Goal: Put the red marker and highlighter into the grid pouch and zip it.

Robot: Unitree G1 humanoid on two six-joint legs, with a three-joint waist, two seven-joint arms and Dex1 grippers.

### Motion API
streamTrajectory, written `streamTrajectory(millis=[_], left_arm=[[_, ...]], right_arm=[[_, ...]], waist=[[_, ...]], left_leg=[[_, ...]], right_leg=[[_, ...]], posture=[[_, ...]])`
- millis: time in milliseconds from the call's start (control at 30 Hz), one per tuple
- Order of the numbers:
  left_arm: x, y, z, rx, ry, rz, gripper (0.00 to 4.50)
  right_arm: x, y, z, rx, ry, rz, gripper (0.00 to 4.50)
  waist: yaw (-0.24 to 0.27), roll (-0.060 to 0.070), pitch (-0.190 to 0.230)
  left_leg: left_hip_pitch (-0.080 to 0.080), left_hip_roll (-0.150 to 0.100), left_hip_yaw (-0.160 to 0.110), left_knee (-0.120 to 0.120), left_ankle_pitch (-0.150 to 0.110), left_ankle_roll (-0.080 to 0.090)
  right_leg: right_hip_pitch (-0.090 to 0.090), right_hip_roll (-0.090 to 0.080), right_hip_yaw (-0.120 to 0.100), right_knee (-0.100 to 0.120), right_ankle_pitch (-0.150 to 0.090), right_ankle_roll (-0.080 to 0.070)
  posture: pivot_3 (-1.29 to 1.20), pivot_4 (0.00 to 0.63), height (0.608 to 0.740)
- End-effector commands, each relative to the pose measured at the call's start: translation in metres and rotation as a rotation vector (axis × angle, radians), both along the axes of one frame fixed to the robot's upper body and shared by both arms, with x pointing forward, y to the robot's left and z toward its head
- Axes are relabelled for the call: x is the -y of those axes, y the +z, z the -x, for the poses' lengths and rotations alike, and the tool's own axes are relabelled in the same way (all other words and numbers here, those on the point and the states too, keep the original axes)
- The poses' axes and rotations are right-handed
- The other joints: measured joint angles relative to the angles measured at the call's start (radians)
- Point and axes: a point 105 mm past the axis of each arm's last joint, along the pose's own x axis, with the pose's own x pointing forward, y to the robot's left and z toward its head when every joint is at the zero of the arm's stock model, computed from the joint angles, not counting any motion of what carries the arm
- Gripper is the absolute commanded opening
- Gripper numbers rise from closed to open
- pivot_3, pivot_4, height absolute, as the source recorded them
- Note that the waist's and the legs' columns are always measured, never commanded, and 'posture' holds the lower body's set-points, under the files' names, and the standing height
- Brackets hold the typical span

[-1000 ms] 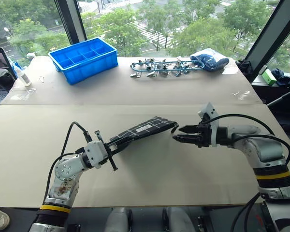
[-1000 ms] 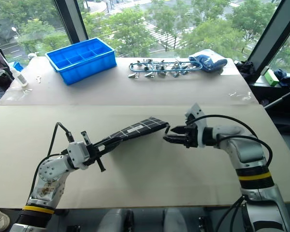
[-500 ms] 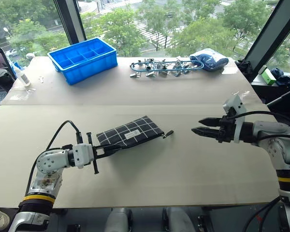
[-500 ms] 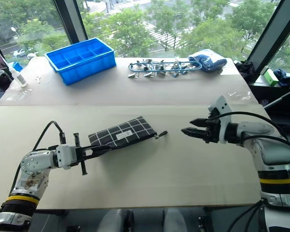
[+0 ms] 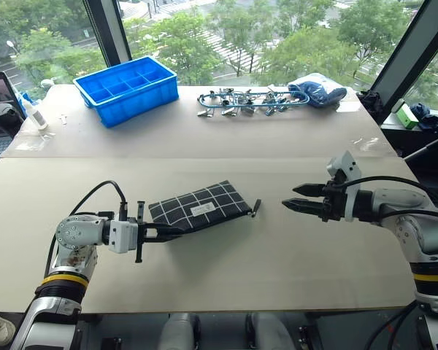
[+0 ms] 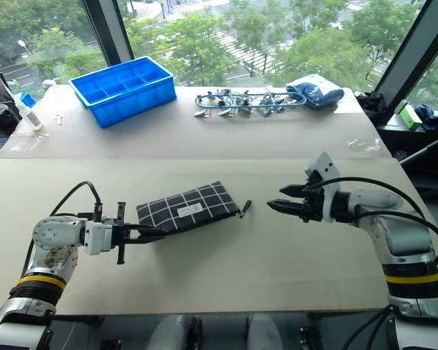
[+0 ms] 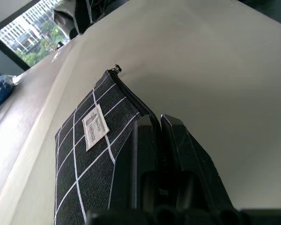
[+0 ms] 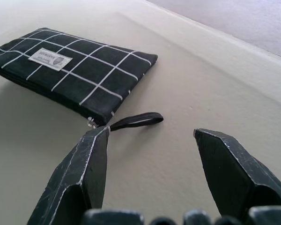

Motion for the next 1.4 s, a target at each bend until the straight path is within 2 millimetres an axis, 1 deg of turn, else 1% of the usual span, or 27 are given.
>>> streamTrajectory(millis=[33, 67, 233, 300, 333, 400, 433, 500, 533, 633, 700, 733, 800, 900, 967, 1000, 1033, 1100, 1233, 1300, 1400], left_arm=[[0.012, 0.011, 0.003, 0.062, -0.077, 0.018, 0.0], [0.013, 0.01, 0.003, 0.06, -0.079, 0.016, 0.0], [0.0, -0.003, -0.016, 0.033, 0.01, -0.016, 0.0], [-0.003, -0.006, -0.02, 0.015, 0.031, -0.015, 0.85], [-0.003, -0.007, -0.021, 0.006, 0.036, -0.008, 1.05], [-0.002, -0.007, -0.022, -0.024, 0.033, 0.004, 1.67], [0.0, -0.005, -0.023, -0.008, 0.028, 0.01, 2.09], [0.001, -0.003, -0.025, 0.005, 0.031, 0.018, 2.73], [0.0, -0.001, -0.027, 0.027, 0.036, 0.018, 3.16], [-0.007, 0.005, -0.034, 0.039, 0.084, 0.012, 4.11], [-0.013, 0.014, -0.041, -0.002, 0.145, 0.056, 4.11], [-0.016, 0.019, -0.042, -0.071, 0.179, 0.089, 4.11], [-0.02, 0.023, -0.035, -0.219, 0.207, 0.114, 4.11], [-0.033, 0.017, -0.018, -0.535, 0.316, 0.112, 4.11], [-0.044, 0.012, -0.007, -0.671, 0.399, 0.1, 4.11], [-0.052, 0.009, -0.006, -0.723, 0.475, 0.111, 4.11], [-0.062, 0.005, -0.008, -0.755, 0.576, 0.133, 4.11], [-0.079, 0.006, -0.013, -0.742, 0.727, 0.198, 4.11], [-0.104, 0.023, -0.017, -0.73, 0.947, 0.438, 4.11], [-0.113, 0.03, -0.011, -0.742, 1.008, 0.539, 4.11], [-0.12, 0.024, -0.006, -0.741, 1.076, 0.566, 4.11]], right_arm=[[0.0, 0.014, 0.001, 0.066, 0.007, 0.0, 3.21], [0.0, 0.015, 0.0, 0.066, 0.006, 0.001, 3.21], [0.001, 0.015, 0.0, 0.074, 0.009, 0.019, 3.21], [0.002, 0.016, 0.001, 0.073, 0.009, 0.02, 3.23], [0.002, 0.016, 0.002, 0.072, 0.01, 0.02, 3.23], [0.003, 0.017, 0.002, 0.069, 0.012, 0.019, 3.23], [0.002, 0.017, 0.003, 0.068, 0.015, 0.019, 3.23], [0.002, 0.016, 0.004, 0.065, 0.018, 0.018, 3.23], [0.002, 0.016, 0.004, 0.064, 0.019, 0.018, 3.23], [0.001, 0.014, 0.006, 0.059, 0.02, 0.017, 3.23], [0.001, 0.013, 0.007, 0.056, 0.018, 0.017, 3.23], [0.001, 0.012, 0.008, 0.055, 0.017, 0.015, 3.23], [0.002, 0.012, 0.009, 0.053, 0.013, 0.01, 3.23], [0.005, 0.01, 0.009, 0.05, 0.006, 0.011, 3.23], [0.009, 0.01, 0.009, 0.054, -0.006, 0.011, 3.23], [0.012, 0.011, 0.008, 0.061, -0.019, 0.008, 3.23], [0.017, 0.012, 0.008, 0.075, -0.034, 0.004, 3.23], [0.022, 0.013, 0.009, 0.107, -0.054, 0.0, 3.23], [0.03, 0.008, 0.017, 0.126, -0.075, -0.005, 3.23], [0.032, 0.005, 0.016, 0.122, -0.095, -0.013, 3.23], [0.03, 0.002, 0.01, 0.115, -0.109, -0.023, 3.23]], waist=[[0.002, 0.0, 0.0], [0.002, 0.0, 0.0], [0.003, 0.0, 0.0], [0.004, 0.0, 0.0], [0.004, 0.0, 0.0], [0.004, 0.0, 0.0], [0.005, 0.0, 0.0], [0.006, 0.0, 0.0], [0.007, 0.0, 0.0], [0.007, 0.0, 0.0], [0.007, 0.0, 0.0], [0.005, 0.0, 0.0], [0.001, 0.0, 0.0], [-0.014, 0.0, 0.0], [-0.018, 0.0, 0.0], [-0.019, 0.0, 0.0], [-0.018, 0.0, 0.0], [-0.013, 0.0, 0.001], [-0.002, -0.001, 0.001], [-0.002, -0.001, 0.001], [-0.006, -0.001, 0.001]], left_leg=[[0.0, 0.0, 0.0, 0.0, 0.0, 0.0], [0.0, 0.0, 0.0, 0.0, 0.0, 0.0], [0.0, 0.0, 0.0, 0.0, 0.0, 0.0], [0.0, 0.0, 0.0, 0.0, 0.0, 0.0], [0.0, 0.0, 0.0, 0.0, 0.0, 0.0], [0.0, 0.0, 0.0, 0.0, 0.0, 0.0], [0.0, 0.0, 0.0, 0.0, 0.0, 0.0], [0.0, 0.0, 0.0, 0.001, 0.0, 0.0], [-0.001, -0.001, 0.0, 0.001, 0.0, 0.0], [-0.001, 0.0, 0.0, 0.002, 0.0, 0.0], [-0.001, 0.0, 0.0, 0.001, 0.0, 0.0], [-0.001, 0.0, -0.001, 0.001, 0.0, 0.0], [-0.001, 0.0, -0.002, 0.001, 0.0, 0.0], [-0.001, 0.002, -0.002, 0.001, 0.0, 0.001], [0.0, 0.005, -0.002, 0.0, 0.0, 0.001], [0.0, 0.005, -0.002, 0.0, 0.0, 0.001], [0.001, 0.006, -0.002, 0.0, 0.0, 0.001], [0.001, 0.006, -0.002, 0.0, 0.0, 0.0], [0.001, 0.006, -0.002, 0.0, 0.0, 0.0], [0.001, 0.005, -0.002, 0.0, 0.0, 0.0], [0.002, 0.006, -0.001, 0.0, 0.0, 0.0]], right_leg=[[0.0, 0.0, 0.0, 0.0, 0.0, 0.0], [0.0, 0.0, 0.0, 0.0, 0.0, 0.0], [0.0, 0.001, 0.0, 0.0, 0.0, 0.0], [0.0, 0.001, 0.0, 0.0, 0.0, 0.0], [0.0, 0.001, 0.0, 0.0, 0.0, 0.0], [0.0, 0.0, 0.0, 0.0, 0.0, 0.0], [0.0, 0.0, 0.0, 0.0, 0.0, 0.0], [0.0, 0.0, 0.0, 0.0, 0.0, 0.0], [0.0, 0.0, 0.0, 0.0, 0.0, 0.0], [0.0, 0.0, -0.001, 0.0, 0.0, 0.0], [0.0, 0.0, -0.001, 0.0, 0.0, 0.0], [0.0, 0.001, -0.001, 0.0, 0.0, 0.0], [0.0, 0.001, 0.0, 0.0, 0.0, 0.0], [0.0, 0.001, 0.001, 0.0, 0.0, 0.001], [0.0, 0.001, 0.001, 0.0, 0.0, 0.001], [-0.001, 0.002, 0.001, 0.001, 0.0, 0.001], [0.0, 0.002, 0.001, 0.0, 0.0, 0.001], [0.0, 0.002, 0.001, 0.001, 0.0, 0.001], [0.0, 0.001, 0.0, 0.0, 0.0, 0.0], [0.0, 0.001, 0.001, 0.0, 0.0, 0.001], [0.0, 0.001, 0.002, 0.001, 0.0, 0.0]], posture=[[0.0, 0.15, 0.74], [0.0, 0.15, 0.74], [0.0, 0.15, 0.74], [0.0, 0.15, 0.74], [0.0, 0.15, 0.74], [0.0, 0.15, 0.74], [0.0, 0.15, 0.74], [0.0, 0.15, 0.74], [0.0, 0.15, 0.74], [0.0, 0.15, 0.74], [0.0, 0.15, 0.74], [0.0, 0.15, 0.74], [0.0, 0.15, 0.74], [0.0, 0.15, 0.74], [0.0, 0.15, 0.74], [0.0, 0.15, 0.74], [0.0, 0.15, 0.74], [0.0, 0.15, 0.74], [0.0, 0.15, 0.74], [0.0, 0.15, 0.74], [0.0, 0.15, 0.74]])
